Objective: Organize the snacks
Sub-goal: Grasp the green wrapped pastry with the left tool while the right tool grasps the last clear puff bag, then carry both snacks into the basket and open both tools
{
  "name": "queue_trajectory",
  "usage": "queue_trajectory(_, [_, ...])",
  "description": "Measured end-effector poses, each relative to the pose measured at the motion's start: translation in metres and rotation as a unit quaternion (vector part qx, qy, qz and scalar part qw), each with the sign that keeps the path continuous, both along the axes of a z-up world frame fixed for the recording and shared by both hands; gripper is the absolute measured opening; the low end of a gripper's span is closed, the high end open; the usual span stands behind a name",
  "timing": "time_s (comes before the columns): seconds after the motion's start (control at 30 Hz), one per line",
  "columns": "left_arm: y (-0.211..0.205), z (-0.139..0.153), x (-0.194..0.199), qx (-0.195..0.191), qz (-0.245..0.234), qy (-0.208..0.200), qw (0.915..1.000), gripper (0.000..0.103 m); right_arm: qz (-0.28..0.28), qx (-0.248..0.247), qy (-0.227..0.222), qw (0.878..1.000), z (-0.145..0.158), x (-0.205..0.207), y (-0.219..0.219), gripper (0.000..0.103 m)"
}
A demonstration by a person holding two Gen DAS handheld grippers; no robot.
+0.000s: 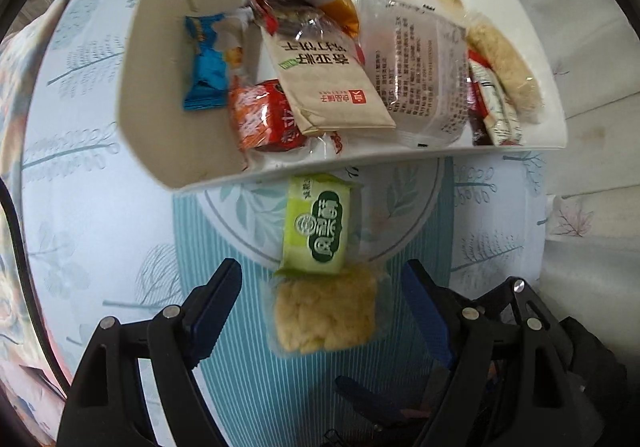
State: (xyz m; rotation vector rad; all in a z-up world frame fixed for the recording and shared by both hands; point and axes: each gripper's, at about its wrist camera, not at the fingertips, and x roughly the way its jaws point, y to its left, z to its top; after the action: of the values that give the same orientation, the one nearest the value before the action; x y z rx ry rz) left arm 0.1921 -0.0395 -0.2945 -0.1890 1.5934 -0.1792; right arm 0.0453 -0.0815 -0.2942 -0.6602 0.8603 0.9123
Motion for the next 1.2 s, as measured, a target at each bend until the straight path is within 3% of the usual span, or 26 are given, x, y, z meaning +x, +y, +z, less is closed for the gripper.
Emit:
queue_trajectory(0.23, [-0.01,-0.026,0.016,0.001,-0.005,0.016,0.9999,0.077,0.011,-0.013,0.005,1.0,-0.016,0.006,0.005,0.078])
queue_trajectory(0.33, [-0.013,-0.035,0.02,0.001,-0.014,0.023,0.9996,0.067,0.014,-0.013,0.013,1.0,-0.018,0.009,0.007,0.078])
queue_trajectory(0.4, [-0.015,-0.04,0.022,0.004,-0.016,0.026,0.9995,0.054,0.016,-0.011,0.017,1.0,-0.017,0.01,0.007,0.078])
queue_trajectory(0.6, [-0.019,-0.043,0.022,0.023,-0.014,0.02,0.9995,0.036,0.029,-0.018,0.03,0.999,-0.02,0.012,0.012,0.078])
queue_trajectory(0.77, [-0.008,-0.045,0.021,0.003,-0.001,0.02,0.9998,0.036,0.026,-0.03,0.046,0.998,-0.024,0.014,0.018,0.077])
queue_trajectory(0.83, [0.004,-0.044,0.021,-0.001,0.008,0.024,0.9997,0.036,0.022,-0.043,0.065,0.997,-0.028,0.016,0.018,0.064])
queue_trajectory(0.93, [0.016,-0.047,0.017,-0.007,0.022,0.029,0.9993,0.036,0.014,-0.034,0.085,0.996,-0.025,0.019,0.011,0.055])
queue_trajectory(1.2, [0.041,-0.035,-0.012,-0.01,0.057,0.028,0.9979,0.036,0.006,-0.016,0.124,0.992,-0.021,0.013,0.003,0.048])
